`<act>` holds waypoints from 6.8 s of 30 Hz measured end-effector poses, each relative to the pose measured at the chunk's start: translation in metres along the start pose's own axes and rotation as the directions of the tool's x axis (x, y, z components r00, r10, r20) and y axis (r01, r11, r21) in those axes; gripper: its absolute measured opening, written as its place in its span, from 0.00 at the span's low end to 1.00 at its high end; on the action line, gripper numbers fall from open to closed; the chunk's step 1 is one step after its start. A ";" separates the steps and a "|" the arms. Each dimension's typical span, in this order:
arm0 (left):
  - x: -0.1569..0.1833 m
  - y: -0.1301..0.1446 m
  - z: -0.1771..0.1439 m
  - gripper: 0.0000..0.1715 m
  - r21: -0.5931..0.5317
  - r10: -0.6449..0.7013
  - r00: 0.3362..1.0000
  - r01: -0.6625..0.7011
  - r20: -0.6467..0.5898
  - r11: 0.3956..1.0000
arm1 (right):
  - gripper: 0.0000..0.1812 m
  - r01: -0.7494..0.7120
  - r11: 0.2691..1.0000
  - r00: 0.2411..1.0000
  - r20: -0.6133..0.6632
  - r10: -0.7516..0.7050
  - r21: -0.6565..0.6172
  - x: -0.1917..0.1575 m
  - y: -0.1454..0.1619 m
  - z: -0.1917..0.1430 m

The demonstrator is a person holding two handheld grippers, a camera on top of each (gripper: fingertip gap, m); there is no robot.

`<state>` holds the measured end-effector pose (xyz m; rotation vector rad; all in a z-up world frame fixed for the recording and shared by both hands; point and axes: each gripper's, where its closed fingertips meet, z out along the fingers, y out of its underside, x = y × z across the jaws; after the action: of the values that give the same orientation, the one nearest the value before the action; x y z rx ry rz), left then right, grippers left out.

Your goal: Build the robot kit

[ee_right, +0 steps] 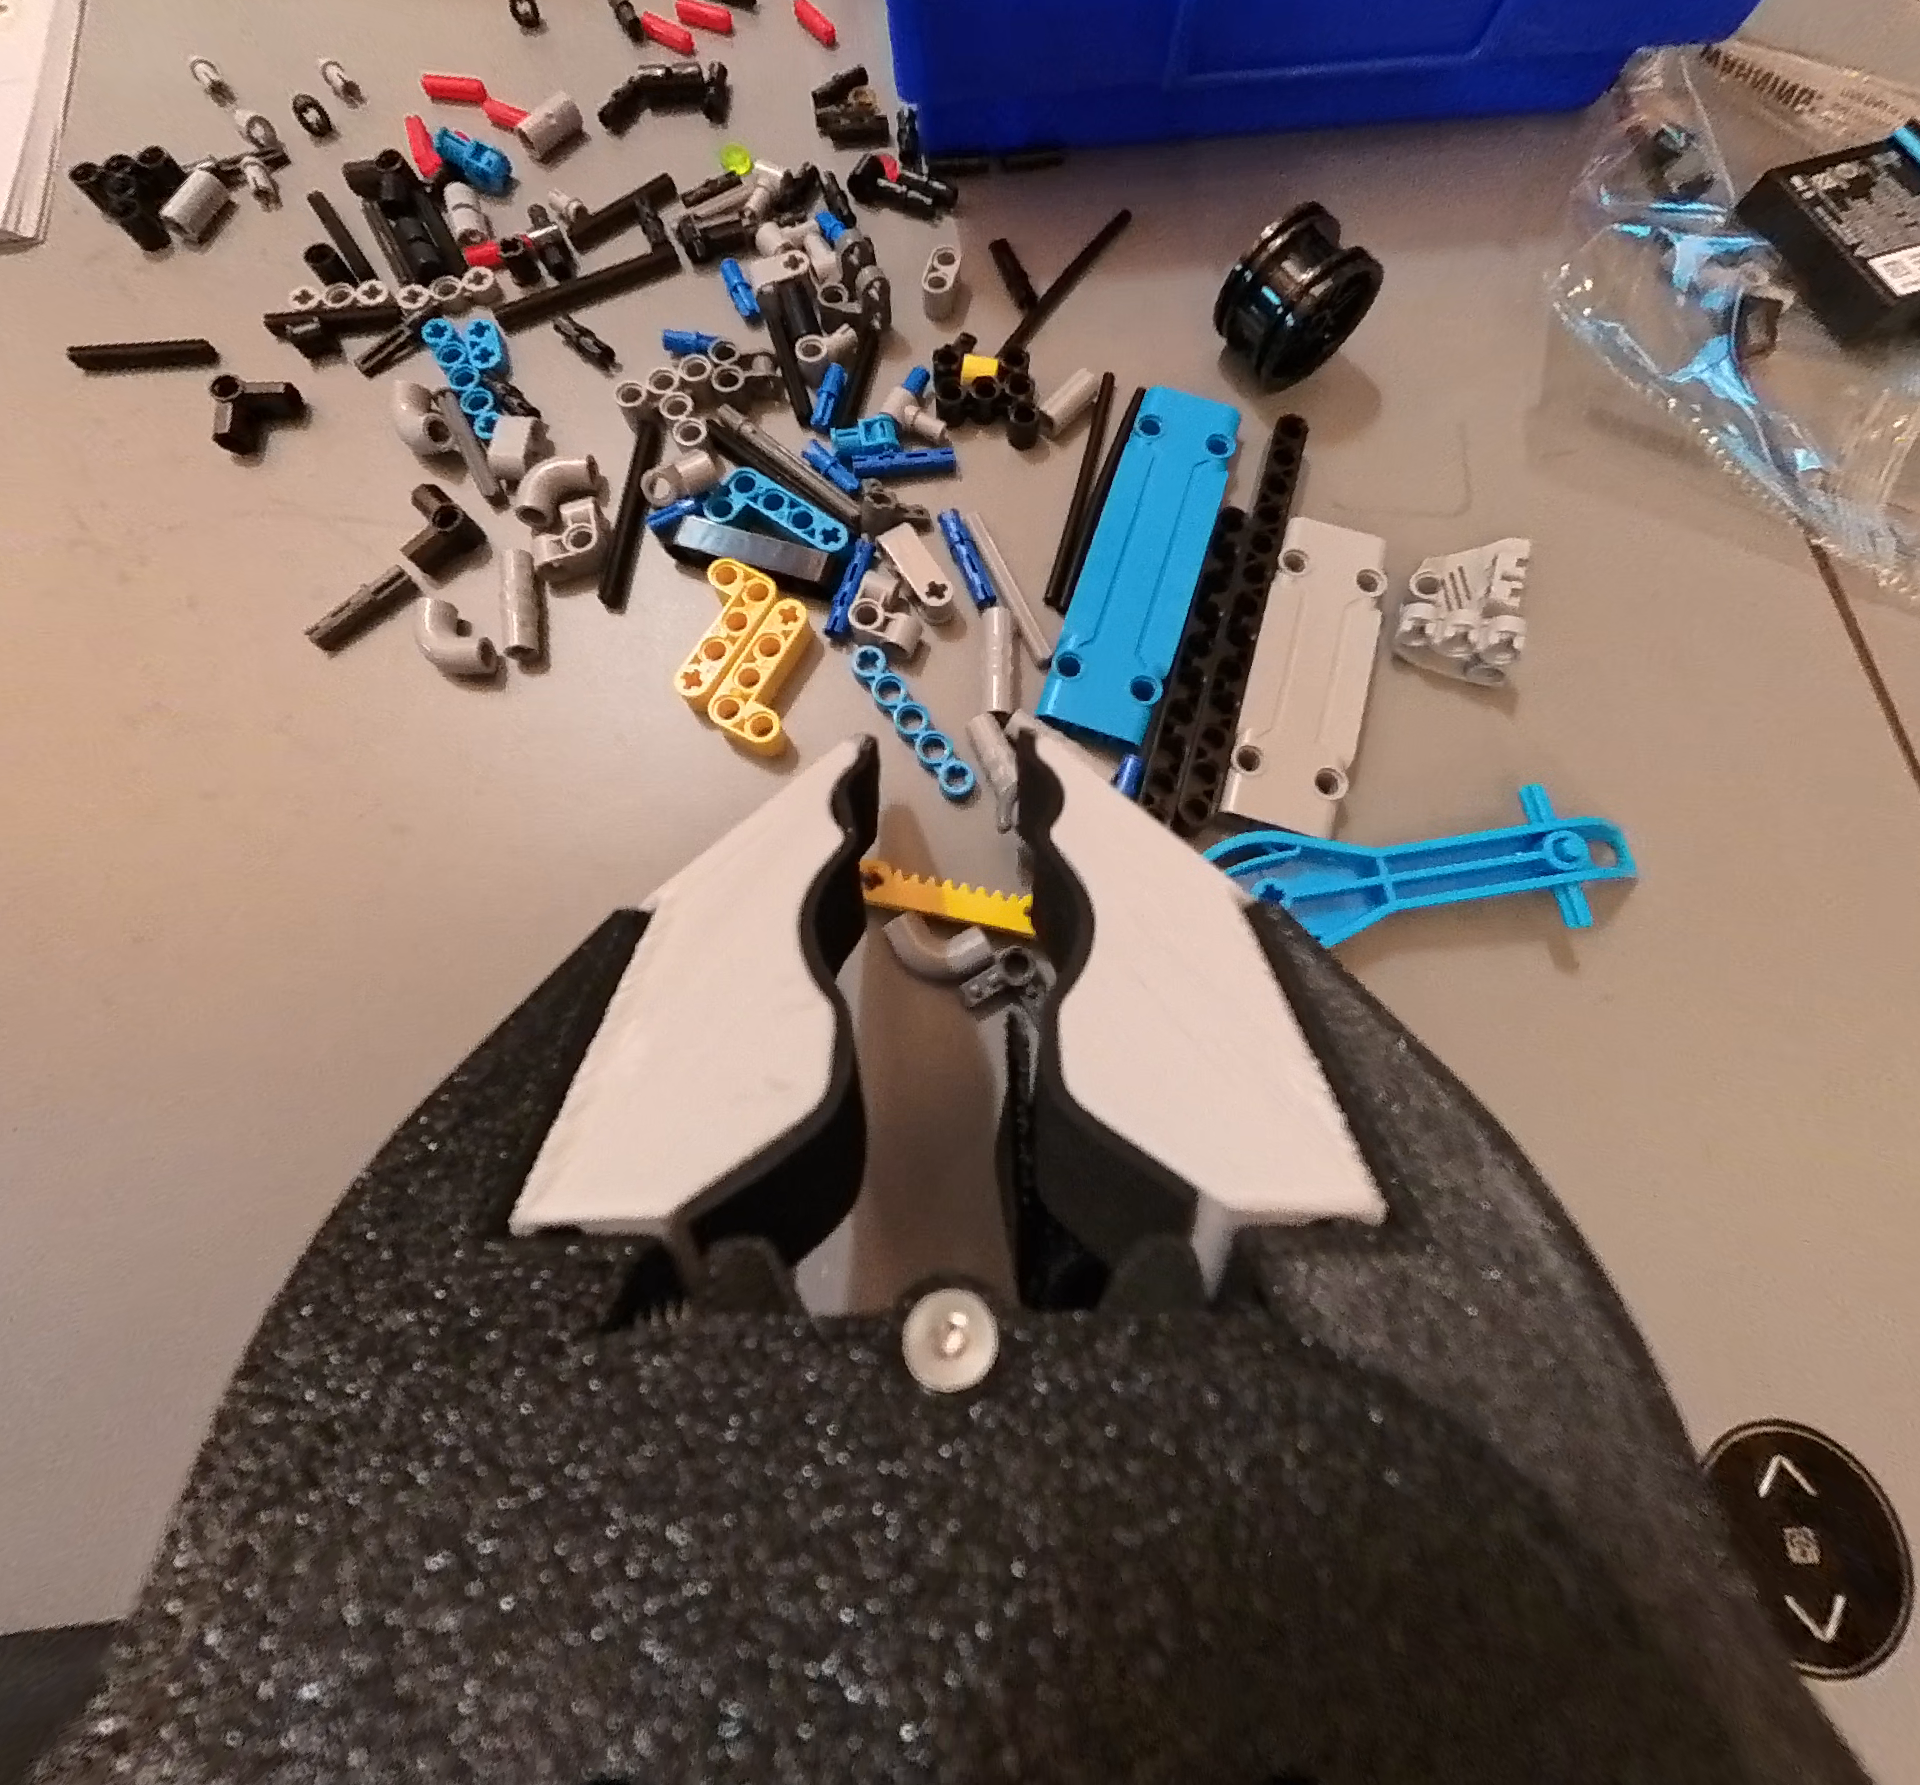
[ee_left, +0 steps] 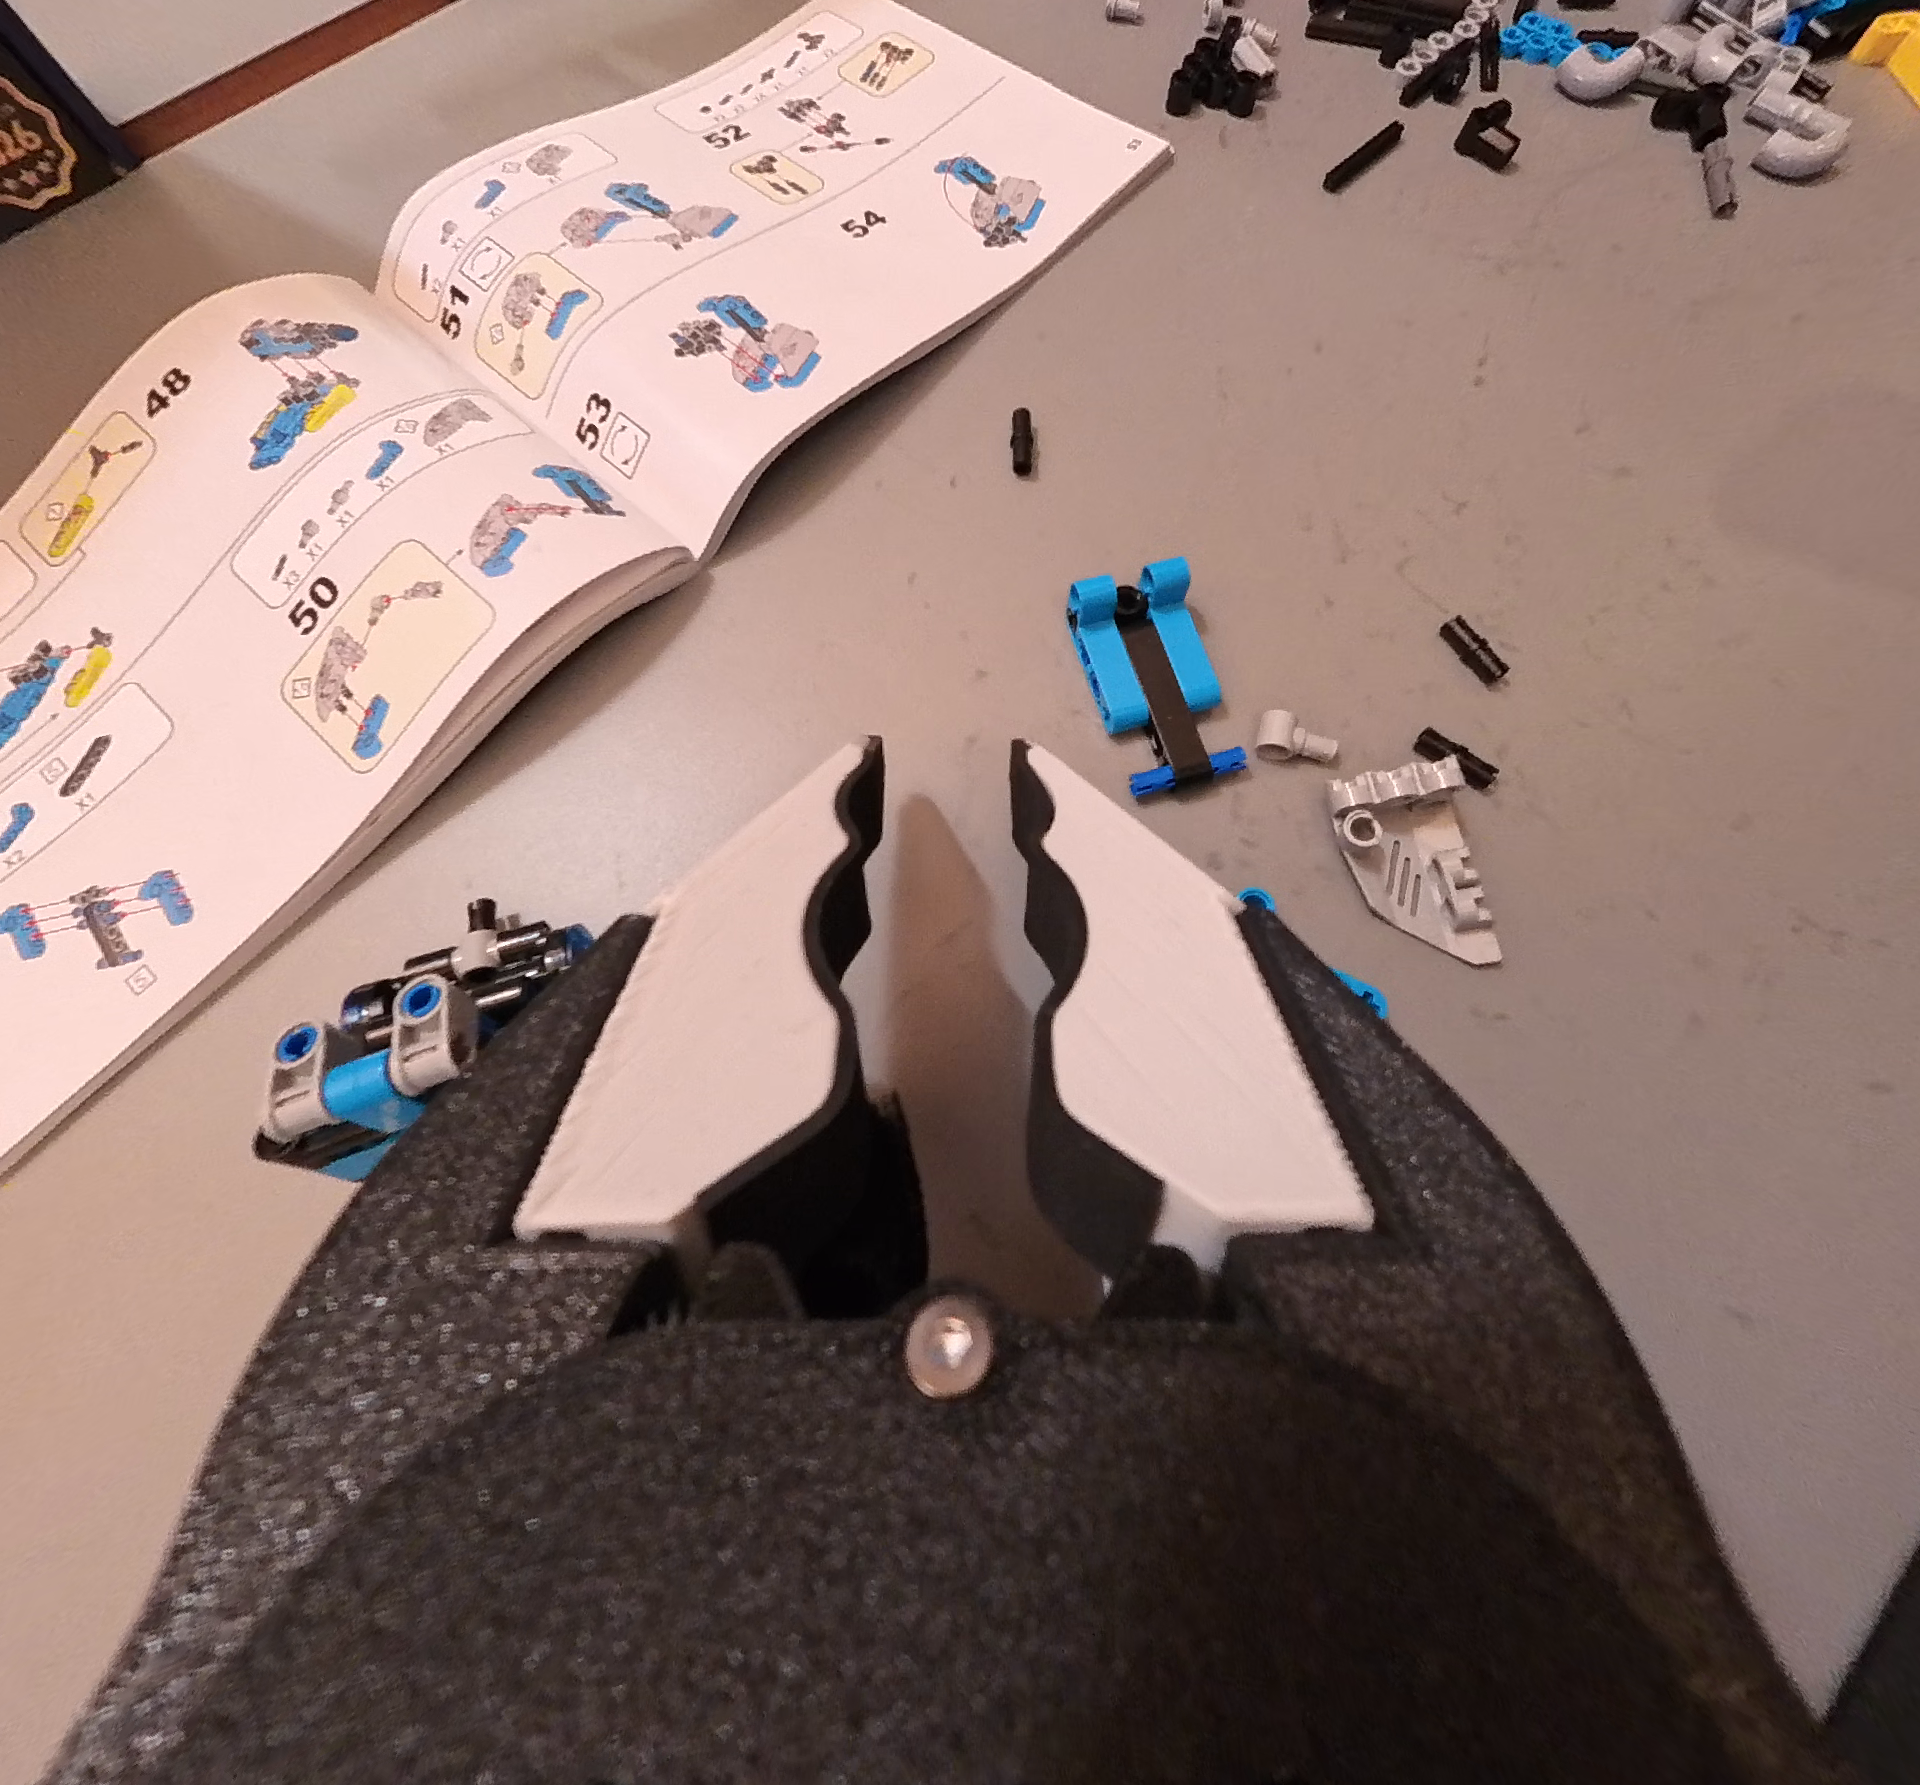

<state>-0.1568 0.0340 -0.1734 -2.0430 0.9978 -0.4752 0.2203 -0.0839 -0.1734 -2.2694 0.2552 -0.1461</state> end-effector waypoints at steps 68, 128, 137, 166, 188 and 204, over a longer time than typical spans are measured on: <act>-0.012 0.007 -0.003 0.14 -0.025 -0.011 0.999 0.012 0.034 1.000 | 0.23 0.229 0.970 0.942 0.269 -0.200 -0.081 -0.051 -0.056 0.071; -0.013 0.009 -0.002 0.14 -0.039 -0.001 0.999 0.002 0.039 0.999 | 0.17 0.240 0.962 0.958 0.195 -0.212 -0.130 -0.021 -0.046 0.071; -0.013 0.009 -0.002 0.14 -0.040 0.003 0.999 -0.002 0.040 0.999 | 0.17 0.184 0.979 0.932 0.332 -0.147 -0.083 -0.045 -0.053 0.064; -0.013 0.010 -0.002 0.14 -0.043 0.012 0.999 -0.011 0.045 0.999 | 0.17 0.294 0.954 0.793 0.572 -0.208 -0.061 -0.116 -0.035 0.047; -0.011 0.010 -0.002 0.14 -0.049 0.044 0.998 -0.041 0.055 0.998 | 0.17 0.511 0.859 0.720 0.538 -0.438 0.016 -0.118 -0.006 0.022; -0.011 0.011 -0.001 0.14 -0.053 0.041 0.998 -0.038 0.053 0.998 | 0.18 0.413 0.910 0.848 0.370 -0.379 -0.014 -0.074 -0.029 0.038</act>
<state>-0.1698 0.0380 -0.1812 -2.0671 1.0254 -0.3752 0.1590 -0.0205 -0.1779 -2.3638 -0.4165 0.0727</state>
